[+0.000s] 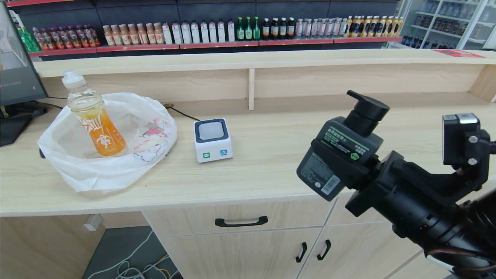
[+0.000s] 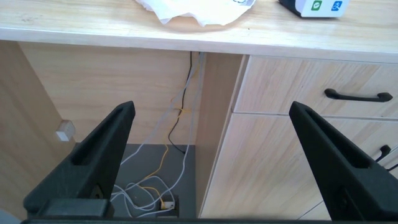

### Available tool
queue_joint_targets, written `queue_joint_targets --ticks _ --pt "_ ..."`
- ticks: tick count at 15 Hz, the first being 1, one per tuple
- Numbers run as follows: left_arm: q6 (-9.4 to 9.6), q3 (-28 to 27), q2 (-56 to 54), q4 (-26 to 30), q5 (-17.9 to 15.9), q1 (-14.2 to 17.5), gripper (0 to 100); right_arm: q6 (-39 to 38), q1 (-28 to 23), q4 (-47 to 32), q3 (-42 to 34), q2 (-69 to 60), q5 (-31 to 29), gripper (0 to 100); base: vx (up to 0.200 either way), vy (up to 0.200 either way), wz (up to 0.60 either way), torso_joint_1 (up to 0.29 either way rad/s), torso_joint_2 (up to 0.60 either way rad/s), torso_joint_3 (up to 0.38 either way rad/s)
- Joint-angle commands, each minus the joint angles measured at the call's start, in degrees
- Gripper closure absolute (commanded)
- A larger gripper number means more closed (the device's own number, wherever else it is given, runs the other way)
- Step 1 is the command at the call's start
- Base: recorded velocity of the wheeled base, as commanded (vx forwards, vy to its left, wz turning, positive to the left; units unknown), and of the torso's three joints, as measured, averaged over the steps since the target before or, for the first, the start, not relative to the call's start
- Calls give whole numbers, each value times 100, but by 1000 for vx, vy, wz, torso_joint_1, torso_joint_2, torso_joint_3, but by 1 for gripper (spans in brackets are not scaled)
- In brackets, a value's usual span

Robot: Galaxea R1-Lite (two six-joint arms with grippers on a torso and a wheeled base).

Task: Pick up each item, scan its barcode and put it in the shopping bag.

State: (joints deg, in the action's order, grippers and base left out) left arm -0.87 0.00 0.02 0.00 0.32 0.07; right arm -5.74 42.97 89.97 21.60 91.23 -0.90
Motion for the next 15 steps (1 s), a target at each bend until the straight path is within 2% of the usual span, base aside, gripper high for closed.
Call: queue_joint_targets --ticks 1,3,8,15 --pt "-1 0 -2 0 3 1 0 372 -87 3 -16 -106 -340 100 0 0 0 0 0 0" --pt "-1 0 -2 0 3 1 0 803 -175 3 -86 -132 -525 100 0 0 0 0 0 0" --pt "-10 0 -2 0 3 1 0 811 -316 3 2 -106 -534 100 0 0 0 0 0 0" --pt "-19 0 -2 0 3 1 0 803 -685 3 -95 -150 -534 100 0 200 0 4 2 5"
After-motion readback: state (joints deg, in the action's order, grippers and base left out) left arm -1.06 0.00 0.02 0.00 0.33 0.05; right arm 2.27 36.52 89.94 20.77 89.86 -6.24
